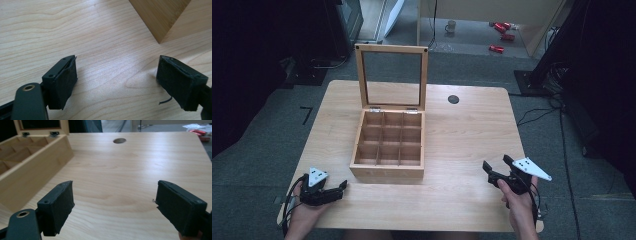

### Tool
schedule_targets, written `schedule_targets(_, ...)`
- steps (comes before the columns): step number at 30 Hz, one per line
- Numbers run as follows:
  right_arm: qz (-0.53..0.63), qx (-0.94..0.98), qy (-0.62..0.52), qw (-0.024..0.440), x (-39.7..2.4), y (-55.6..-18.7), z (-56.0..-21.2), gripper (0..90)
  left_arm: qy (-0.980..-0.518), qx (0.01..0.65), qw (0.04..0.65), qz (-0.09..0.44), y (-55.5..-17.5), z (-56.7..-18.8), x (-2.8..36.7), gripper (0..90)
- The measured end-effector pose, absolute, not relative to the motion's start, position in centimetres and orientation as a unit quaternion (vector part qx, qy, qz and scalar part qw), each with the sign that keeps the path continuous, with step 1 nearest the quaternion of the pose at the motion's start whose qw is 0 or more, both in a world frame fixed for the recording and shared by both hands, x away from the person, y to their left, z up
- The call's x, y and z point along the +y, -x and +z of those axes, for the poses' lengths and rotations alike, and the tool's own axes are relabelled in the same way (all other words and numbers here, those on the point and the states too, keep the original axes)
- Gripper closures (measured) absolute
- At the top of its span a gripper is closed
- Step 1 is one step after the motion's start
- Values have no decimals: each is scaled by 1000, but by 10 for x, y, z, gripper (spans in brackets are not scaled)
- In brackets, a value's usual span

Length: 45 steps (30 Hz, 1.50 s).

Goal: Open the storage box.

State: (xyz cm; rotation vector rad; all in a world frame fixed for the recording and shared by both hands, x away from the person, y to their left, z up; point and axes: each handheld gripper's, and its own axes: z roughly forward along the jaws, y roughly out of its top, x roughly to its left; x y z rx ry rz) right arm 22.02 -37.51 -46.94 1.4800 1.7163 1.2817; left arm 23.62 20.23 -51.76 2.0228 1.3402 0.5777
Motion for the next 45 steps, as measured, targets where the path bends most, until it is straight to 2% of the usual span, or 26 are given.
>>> schedule_targets(20, 412, 638, -588, 280, -421, -184, -507, 141, -772, 508, 314, 218, -235, -518, 202, 127)
schedule_targets(28, 370, 655, -598, 274, -424, -181, -521, 141, -771, 509, 314, 218, -235, -518, 202, 126)
schedule_targets(45, 312, 692, -601, 251, -417, -189, -525, 129, -771, 509, 314, 218, -234, -518, 202, 126)
